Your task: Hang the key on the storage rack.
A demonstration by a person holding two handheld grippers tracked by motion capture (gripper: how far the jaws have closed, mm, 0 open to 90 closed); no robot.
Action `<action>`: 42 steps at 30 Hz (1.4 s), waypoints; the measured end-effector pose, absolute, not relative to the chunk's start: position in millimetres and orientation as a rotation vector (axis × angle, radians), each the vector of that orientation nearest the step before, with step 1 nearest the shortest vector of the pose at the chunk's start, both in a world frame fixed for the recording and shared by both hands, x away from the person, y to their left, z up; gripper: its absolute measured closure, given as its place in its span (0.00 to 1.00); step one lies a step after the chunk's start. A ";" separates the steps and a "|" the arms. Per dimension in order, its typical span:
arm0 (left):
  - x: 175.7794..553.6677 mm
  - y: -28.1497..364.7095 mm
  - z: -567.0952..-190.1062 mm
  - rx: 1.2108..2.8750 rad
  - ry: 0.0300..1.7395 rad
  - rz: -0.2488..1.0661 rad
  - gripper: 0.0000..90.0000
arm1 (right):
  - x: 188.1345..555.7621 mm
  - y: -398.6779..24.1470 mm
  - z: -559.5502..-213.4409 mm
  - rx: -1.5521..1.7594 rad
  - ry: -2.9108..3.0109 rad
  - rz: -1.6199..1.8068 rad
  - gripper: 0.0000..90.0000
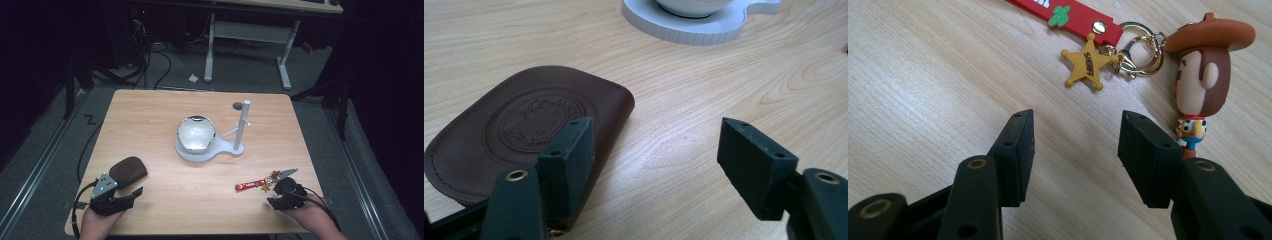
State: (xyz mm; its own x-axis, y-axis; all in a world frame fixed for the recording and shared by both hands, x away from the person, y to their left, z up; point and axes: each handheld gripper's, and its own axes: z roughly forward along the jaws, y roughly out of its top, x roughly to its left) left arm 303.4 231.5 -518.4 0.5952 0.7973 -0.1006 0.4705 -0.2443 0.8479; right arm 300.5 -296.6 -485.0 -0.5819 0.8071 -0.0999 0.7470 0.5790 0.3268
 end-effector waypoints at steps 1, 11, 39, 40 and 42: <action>303.4 231.5 -518.4 1.895 1.018 0.442 0.35 | 300.9 -296.1 -485.2 1.295 2.577 0.364 0.54; 303.3 232.0 -518.4 1.893 1.019 0.437 0.35 | 304.3 -294.9 -482.3 1.272 2.618 0.297 0.54; 300.7 234.7 -516.9 1.878 1.028 0.442 0.35 | 328.3 -322.4 -450.4 1.329 2.551 0.318 0.46; 300.7 235.0 -516.9 1.876 1.029 0.442 0.35 | 329.1 -322.3 -450.6 1.325 2.551 0.313 0.45; 301.0 235.1 -517.1 1.876 1.030 0.441 0.35 | 331.0 -322.4 -451.4 1.324 2.565 0.313 0.45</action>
